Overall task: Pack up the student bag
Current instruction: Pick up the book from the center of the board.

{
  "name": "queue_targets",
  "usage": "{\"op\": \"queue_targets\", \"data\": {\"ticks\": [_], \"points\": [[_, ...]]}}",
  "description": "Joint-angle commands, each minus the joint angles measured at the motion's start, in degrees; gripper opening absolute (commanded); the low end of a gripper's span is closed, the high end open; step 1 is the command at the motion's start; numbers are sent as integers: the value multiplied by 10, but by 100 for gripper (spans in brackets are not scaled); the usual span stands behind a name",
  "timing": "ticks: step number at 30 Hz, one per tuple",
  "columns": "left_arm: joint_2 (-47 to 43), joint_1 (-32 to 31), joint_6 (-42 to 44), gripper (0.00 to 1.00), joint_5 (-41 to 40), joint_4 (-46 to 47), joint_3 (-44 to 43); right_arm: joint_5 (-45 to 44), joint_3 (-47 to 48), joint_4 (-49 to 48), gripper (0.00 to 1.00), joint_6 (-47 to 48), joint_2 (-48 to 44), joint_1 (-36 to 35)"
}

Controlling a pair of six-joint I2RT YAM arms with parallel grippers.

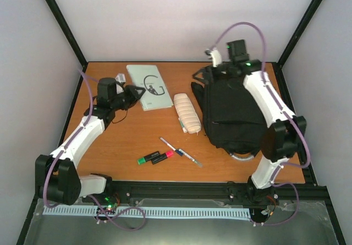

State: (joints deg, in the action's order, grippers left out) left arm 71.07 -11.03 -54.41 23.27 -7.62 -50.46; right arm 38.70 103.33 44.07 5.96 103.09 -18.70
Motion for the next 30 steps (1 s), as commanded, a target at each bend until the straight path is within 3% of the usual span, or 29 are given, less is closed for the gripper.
{"op": "queue_targets", "data": {"ticks": [1, 4, 8, 11, 13, 14, 18, 23, 30], "points": [[19, -25, 42, 1, 73, 146, -82, 92, -113, -45, 71, -46, -62, 97], [46, -45, 51, 1, 99, 174, -115, 162, -173, -51, 73, -48, -109, 156], [96, -81, 60, 1, 144, 202, -166, 229, -225, -14, 75, -21, -137, 177], [135, -112, 60, 1, 169, 215, -207, 267, -243, -1, 84, -12, -140, 188], [154, -125, 43, 1, 177, 235, -226, 289, -230, 29, 99, 6, -132, 200], [163, -129, 24, 1, 183, 260, -228, 311, -227, 42, 100, 6, -126, 207], [196, -136, -63, 1, 196, 368, -223, 396, -252, 14, 100, -36, -120, 219], [235, -138, -144, 1, 197, 460, -226, 431, -270, -25, 97, -95, -107, 218], [269, -148, -192, 1, 189, 502, -242, 466, -236, -9, 89, -115, -66, 214]]}}
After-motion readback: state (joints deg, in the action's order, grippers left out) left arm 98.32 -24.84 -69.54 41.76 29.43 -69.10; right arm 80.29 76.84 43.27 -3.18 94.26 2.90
